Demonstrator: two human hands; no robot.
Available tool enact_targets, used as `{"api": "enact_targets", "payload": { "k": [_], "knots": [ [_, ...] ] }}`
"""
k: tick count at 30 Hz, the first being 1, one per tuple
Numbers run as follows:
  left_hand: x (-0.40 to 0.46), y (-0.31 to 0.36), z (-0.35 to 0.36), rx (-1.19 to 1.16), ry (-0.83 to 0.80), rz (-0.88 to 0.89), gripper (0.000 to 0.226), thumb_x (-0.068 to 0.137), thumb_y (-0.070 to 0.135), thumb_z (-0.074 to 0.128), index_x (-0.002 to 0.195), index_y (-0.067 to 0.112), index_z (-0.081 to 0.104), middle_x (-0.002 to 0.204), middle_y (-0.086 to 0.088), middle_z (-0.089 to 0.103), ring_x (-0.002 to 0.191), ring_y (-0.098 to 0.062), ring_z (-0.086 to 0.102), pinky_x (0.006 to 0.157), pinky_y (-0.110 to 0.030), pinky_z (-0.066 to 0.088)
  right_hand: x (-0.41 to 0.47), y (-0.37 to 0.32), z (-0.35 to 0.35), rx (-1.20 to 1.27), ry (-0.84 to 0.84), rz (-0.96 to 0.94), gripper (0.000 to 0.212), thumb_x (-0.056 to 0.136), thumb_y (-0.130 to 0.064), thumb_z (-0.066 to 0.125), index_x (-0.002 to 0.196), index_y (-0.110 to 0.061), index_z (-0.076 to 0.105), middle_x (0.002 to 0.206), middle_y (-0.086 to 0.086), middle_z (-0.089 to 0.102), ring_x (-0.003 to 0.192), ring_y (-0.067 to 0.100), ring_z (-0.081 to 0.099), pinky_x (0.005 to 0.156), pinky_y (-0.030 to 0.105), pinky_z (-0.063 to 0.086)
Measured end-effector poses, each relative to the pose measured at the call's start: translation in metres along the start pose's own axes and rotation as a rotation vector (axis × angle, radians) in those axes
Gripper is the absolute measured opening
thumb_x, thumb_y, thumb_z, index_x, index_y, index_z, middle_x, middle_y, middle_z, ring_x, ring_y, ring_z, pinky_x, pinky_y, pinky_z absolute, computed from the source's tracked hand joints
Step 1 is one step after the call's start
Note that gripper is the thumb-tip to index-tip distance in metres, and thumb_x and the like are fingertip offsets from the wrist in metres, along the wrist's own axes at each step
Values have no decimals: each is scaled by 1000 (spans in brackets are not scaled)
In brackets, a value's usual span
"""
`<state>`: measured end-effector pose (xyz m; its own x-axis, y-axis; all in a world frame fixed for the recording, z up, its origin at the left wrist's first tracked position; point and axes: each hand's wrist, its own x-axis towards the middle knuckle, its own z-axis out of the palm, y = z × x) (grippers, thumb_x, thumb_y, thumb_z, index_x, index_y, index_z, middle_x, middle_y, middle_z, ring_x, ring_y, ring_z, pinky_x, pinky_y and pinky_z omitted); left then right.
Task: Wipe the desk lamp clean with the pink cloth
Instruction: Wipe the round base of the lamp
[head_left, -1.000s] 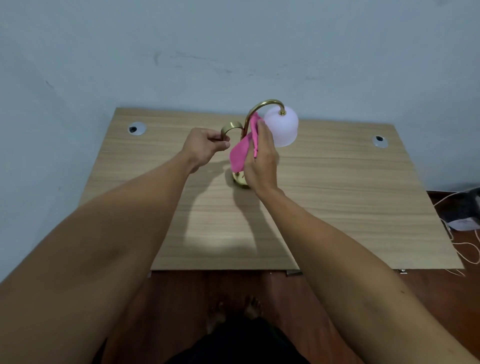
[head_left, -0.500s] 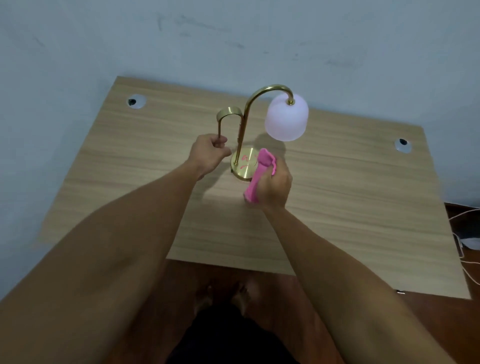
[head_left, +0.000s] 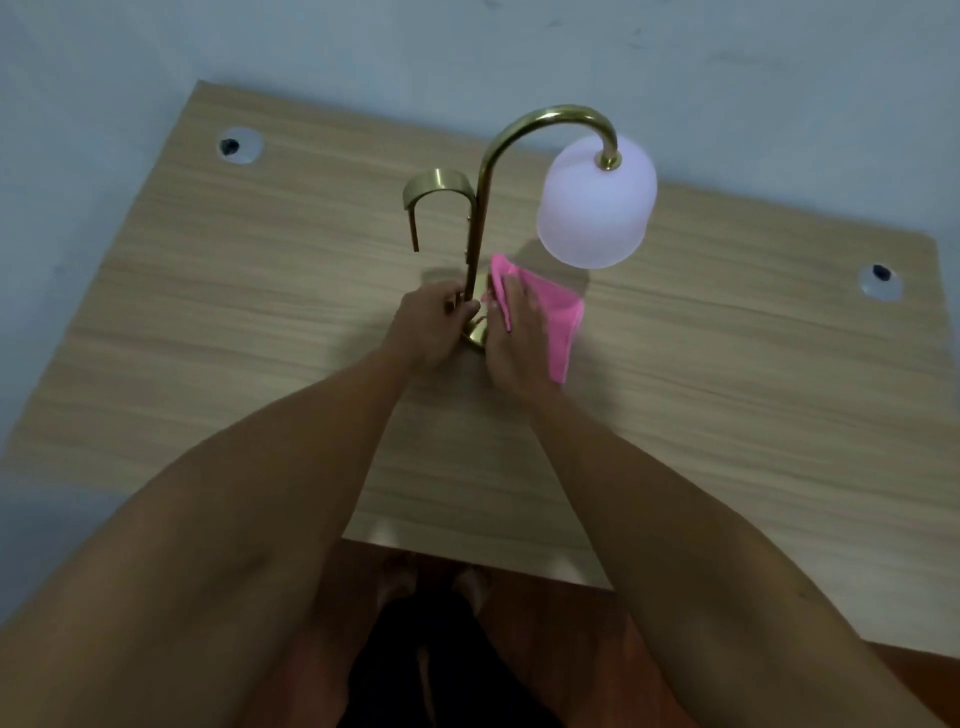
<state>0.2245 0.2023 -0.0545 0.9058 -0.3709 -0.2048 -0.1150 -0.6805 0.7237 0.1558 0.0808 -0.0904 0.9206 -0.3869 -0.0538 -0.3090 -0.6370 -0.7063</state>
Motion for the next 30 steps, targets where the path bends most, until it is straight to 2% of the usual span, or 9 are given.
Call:
{"api": "enact_targets", "payload": {
  "k": [2,3,5,8,14,18,22,26,30],
  "knots": [
    [-1,-4,2,-13,22,25,21,99,27,62,112,13,70,109,-7,75,103,-23,70,87,-29,48,-4,9,9,-223,-115,-74,69,103,-34,11,168,-10,8,176,13,4,163,28,0,132,48,-3],
    [-2,-4,1,-13,16,51,20,100,26,61,114,13,67,109,-7,75,103,-24,70,88,-32,50,-5,9,9,-276,-148,-99,73,99,-35,10,167,-9,2,176,13,-4,163,28,-8,132,46,-9],
    [-3,-5,0,10,-11,108,23,102,24,56,122,15,61,111,-9,74,103,-26,70,91,-40,55,-6,11,9,-350,-183,-140,75,100,-36,16,167,-10,-4,175,13,-11,162,29,-13,131,46,-11],
    [-3,-4,-3,59,-48,147,25,105,24,49,127,15,56,106,-12,74,94,-29,72,87,-48,58,-9,12,8,-446,-211,-174,76,101,-39,18,167,-12,-8,175,14,-14,162,31,-15,131,51,-8],
    [-2,-5,-7,147,-91,213,29,106,24,46,132,13,54,100,-17,74,86,-35,71,79,-49,57,-10,13,9,-551,-250,-215,78,100,-44,15,166,-8,-6,174,19,-11,161,35,-12,131,54,-2],
    [0,-8,-8,150,-103,244,35,106,23,46,140,14,52,105,-19,74,89,-37,71,81,-41,56,-9,24,0,-577,-319,-268,81,98,-45,15,166,-6,-4,174,19,-8,162,34,-9,131,55,4],
    [2,-10,-7,92,-99,256,35,106,21,45,140,15,53,110,-17,74,93,-32,71,88,-41,56,-9,9,13,-538,-264,-178,77,105,-43,24,166,-5,-5,174,20,-8,162,34,-10,132,53,-2],
    [4,-13,-4,90,-100,251,35,105,20,47,139,15,53,107,-16,73,90,-28,69,83,-34,52,-8,31,-5,-599,-336,-345,81,98,-44,18,166,-1,5,174,23,1,162,36,0,130,57,8],
    [6,-15,-2,98,-92,238,29,105,19,48,132,14,55,103,-14,71,88,-28,67,80,-33,49,-6,24,-3,-567,-281,-194,81,101,-42,24,165,0,-1,173,24,-5,162,35,-5,132,52,-1]
  ]
}}
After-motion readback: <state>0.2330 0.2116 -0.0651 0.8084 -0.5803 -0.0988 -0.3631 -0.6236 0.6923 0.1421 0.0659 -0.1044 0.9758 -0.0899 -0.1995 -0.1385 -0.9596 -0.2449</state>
